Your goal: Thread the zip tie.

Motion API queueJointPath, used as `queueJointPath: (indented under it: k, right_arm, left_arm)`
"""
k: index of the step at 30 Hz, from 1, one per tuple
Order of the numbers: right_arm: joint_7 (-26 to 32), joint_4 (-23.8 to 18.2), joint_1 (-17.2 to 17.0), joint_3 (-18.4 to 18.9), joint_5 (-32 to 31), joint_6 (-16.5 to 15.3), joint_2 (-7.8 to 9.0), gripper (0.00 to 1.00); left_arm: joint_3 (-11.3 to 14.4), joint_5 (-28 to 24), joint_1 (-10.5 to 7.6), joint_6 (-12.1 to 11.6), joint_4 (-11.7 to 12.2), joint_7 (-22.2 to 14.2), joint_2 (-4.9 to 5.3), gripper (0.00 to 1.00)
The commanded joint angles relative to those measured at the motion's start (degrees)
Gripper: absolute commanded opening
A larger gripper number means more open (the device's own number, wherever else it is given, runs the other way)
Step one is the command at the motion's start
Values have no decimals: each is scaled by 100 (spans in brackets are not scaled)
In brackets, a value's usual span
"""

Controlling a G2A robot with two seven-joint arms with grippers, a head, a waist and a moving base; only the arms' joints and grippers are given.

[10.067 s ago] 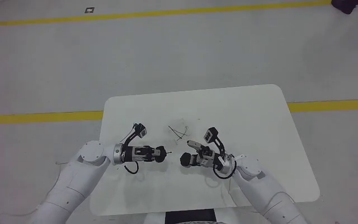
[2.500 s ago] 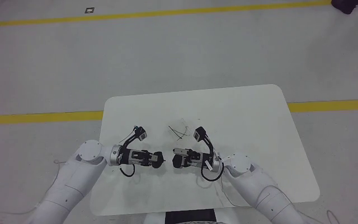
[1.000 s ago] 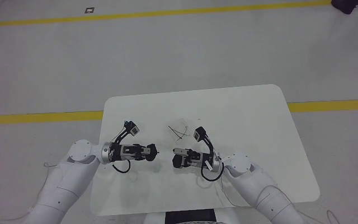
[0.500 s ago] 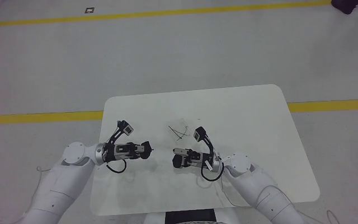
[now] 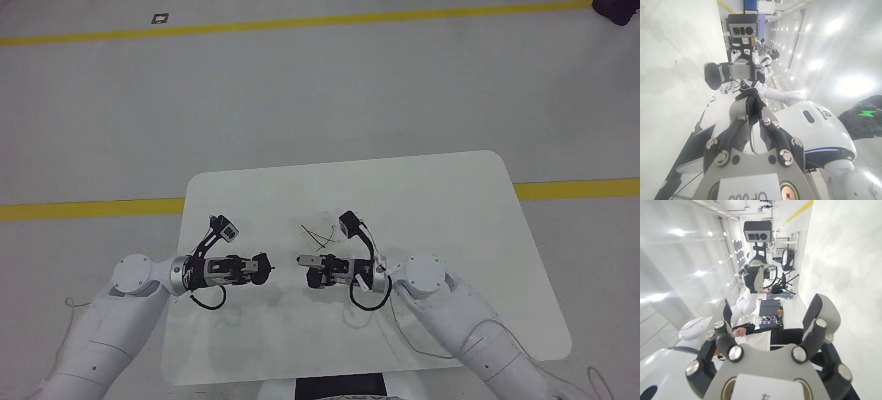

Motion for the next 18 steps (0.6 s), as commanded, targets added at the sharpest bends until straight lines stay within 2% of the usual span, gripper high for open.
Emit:
queueJointPath:
  k: [1,4,7,8,16,18]
  right_arm:
    - [-206,-235,101,-3,-384,662,14,100]
    - [-446,-554,247,-81,-884,1494,20,100]
    - [-613,-684,367,-230,-1247,2010,5,100]
    - [-767,-749,357,-258,-1423,2038,6,100]
    - [-821,-758,359,-265,-1480,2033,6,100]
    - [-854,-824,443,-302,-1619,2122,-1,100]
  left_arm:
    - [0,0,0,0,0,0,0,0]
    - [0,0,0,0,0,0,0,0]
    - [0,0,0,0,0,0,0,0]
    - [0,0,0,0,0,0,0,0]
    - [0,0,0,0,0,0,0,0]
    - [0,0,0,0,0,0,0,0]
